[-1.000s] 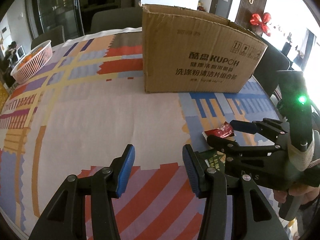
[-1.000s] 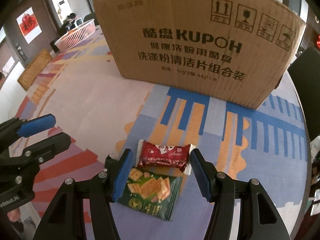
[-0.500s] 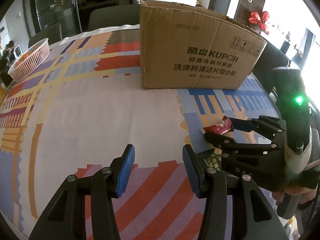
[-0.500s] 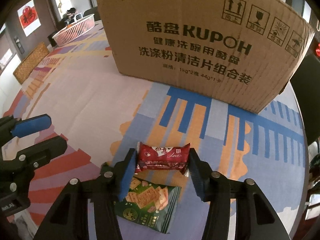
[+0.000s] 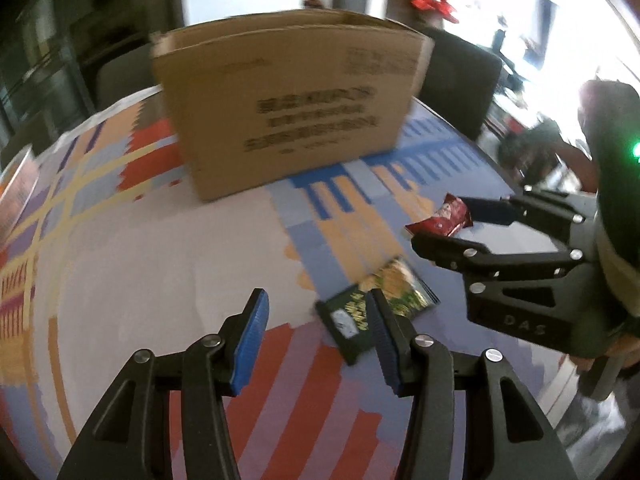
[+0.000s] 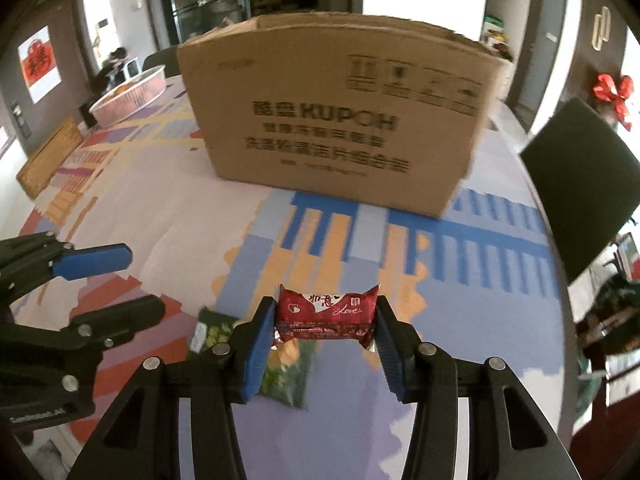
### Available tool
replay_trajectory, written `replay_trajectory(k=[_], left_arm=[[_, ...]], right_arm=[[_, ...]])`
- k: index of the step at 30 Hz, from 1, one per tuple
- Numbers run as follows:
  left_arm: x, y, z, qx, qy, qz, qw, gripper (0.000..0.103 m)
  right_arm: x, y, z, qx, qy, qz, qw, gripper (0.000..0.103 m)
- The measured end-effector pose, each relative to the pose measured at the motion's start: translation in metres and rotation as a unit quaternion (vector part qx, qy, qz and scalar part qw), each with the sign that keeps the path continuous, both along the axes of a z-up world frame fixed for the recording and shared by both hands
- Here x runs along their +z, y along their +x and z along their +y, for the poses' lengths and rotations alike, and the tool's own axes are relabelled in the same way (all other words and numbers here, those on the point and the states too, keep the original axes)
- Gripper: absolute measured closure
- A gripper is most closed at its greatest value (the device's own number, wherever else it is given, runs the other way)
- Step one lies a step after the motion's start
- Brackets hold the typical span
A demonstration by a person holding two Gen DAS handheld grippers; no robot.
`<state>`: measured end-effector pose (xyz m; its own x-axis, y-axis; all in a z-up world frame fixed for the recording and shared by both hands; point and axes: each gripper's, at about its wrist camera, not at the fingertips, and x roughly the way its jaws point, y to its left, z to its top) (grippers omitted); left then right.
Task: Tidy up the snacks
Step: 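Grasp the red candy bag with the right tool while the left tool grasps the green cracker bag, then lift and carry the green cracker bag and red candy bag over the box with both tools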
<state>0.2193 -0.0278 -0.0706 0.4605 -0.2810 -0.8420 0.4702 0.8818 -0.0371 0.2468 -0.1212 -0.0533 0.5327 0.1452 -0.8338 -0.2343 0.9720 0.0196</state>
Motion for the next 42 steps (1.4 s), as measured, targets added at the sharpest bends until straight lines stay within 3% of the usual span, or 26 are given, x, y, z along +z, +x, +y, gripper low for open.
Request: replay_trajectory(k=[10, 20, 29, 34, 42], left_arm=[[-0.021, -0.003, -0.041, -0.100, 0.058, 0.023, 0.9931, 0.039], [-0.037, 0.007, -0.063, -0.142, 0.110, 0.027, 0.9834, 0.031], [-0.047, 0.022, -0.074, -0.138, 0.093, 0.052, 0.9846, 0.031], [-0.042, 0.027, -0.068, -0.119, 0.056, 0.069, 0.9889, 0.057], [-0.037, 0.023, -0.057, -0.074, 0.019, 0.072, 0.9945, 0.063]], right_arm=[[-0.005, -0.033, -0.030, -0.039, 0.012, 0.022, 0.999, 0.054], [-0.015, -0.044, -0.041, -0.059, 0.006, 0.036, 0.998, 0.054], [-0.018, -0.043, -0.049, -0.074, 0.008, 0.037, 0.997, 0.054], [-0.020, -0.040, -0.054, -0.080, 0.008, 0.039, 0.996, 0.054], [-0.018, -0.038, -0.055, -0.078, 0.014, 0.032, 0.996, 0.054]])
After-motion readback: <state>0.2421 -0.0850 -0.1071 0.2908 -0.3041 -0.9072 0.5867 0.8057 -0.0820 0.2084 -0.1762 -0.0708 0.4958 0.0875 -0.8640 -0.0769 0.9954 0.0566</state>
